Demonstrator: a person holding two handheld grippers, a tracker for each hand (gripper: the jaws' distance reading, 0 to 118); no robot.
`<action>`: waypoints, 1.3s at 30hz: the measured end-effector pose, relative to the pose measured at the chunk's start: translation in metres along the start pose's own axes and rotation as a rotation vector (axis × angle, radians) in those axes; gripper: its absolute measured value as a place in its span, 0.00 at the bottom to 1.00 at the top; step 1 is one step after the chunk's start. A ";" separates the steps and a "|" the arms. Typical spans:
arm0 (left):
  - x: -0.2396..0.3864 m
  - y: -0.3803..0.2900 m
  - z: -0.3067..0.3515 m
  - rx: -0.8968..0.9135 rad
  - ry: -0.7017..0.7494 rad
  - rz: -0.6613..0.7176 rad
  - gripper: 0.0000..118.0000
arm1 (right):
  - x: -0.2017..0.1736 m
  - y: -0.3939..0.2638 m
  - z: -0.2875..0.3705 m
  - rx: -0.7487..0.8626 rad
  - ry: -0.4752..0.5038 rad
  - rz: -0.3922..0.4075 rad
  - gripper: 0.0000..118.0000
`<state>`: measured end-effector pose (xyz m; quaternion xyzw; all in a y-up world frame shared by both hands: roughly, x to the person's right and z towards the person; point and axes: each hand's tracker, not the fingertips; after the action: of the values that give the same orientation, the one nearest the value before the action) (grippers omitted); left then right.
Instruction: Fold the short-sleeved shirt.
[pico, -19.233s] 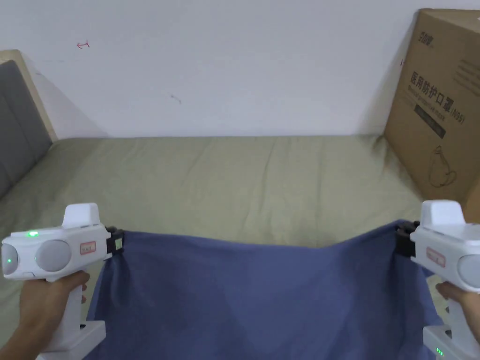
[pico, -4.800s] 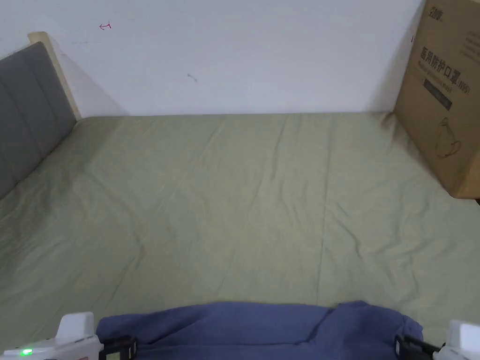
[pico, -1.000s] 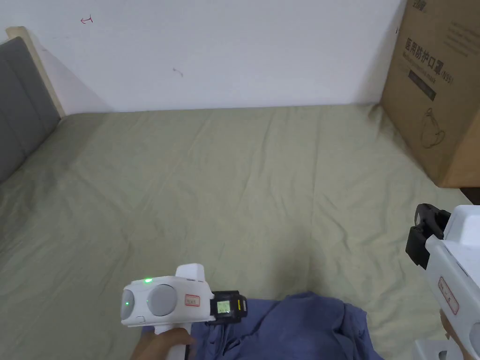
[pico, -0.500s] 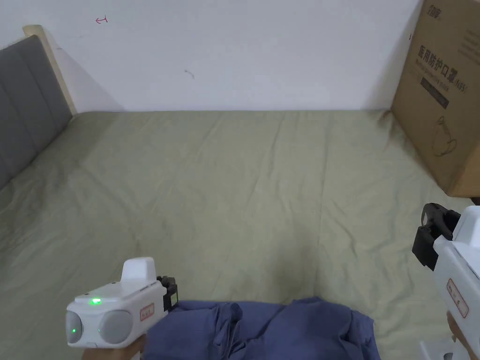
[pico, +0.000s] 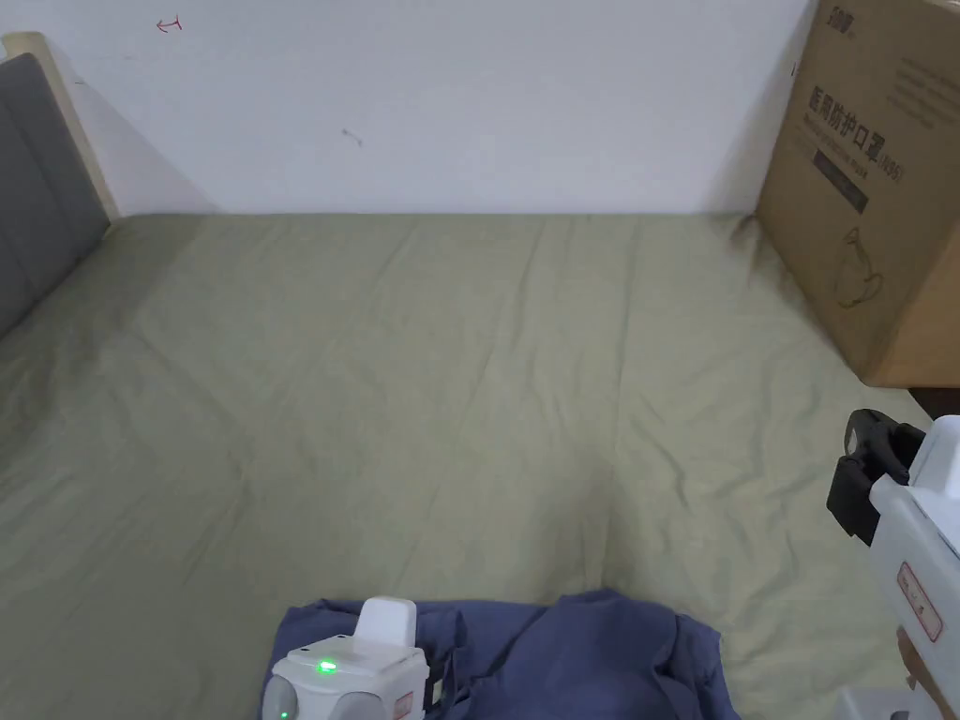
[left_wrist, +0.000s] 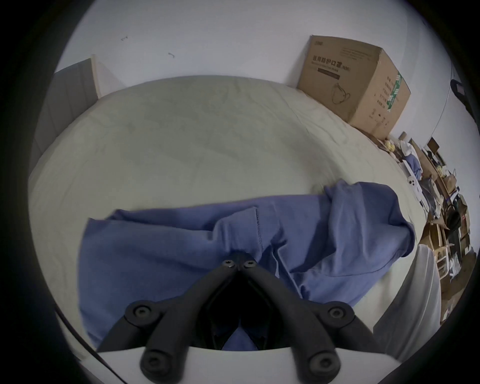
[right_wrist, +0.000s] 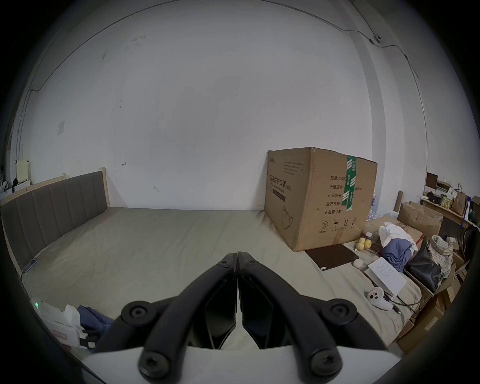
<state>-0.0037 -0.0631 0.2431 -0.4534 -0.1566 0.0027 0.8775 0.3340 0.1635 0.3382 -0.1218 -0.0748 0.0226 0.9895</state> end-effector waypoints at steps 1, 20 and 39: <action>0.006 0.000 -0.002 -0.002 0.002 0.002 0.00 | 0.002 0.000 0.001 0.001 -0.007 0.001 0.00; -0.094 0.041 0.092 0.144 -0.198 0.223 0.00 | -0.011 0.008 -0.001 0.015 0.014 -0.001 0.00; -0.199 0.002 0.022 -0.098 -0.287 0.506 0.61 | -0.021 0.000 -0.011 -0.027 0.034 0.009 0.00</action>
<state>-0.1986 -0.0729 0.1991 -0.5149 -0.1612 0.2778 0.7948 0.3151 0.1597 0.3243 -0.1358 -0.0578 0.0242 0.9887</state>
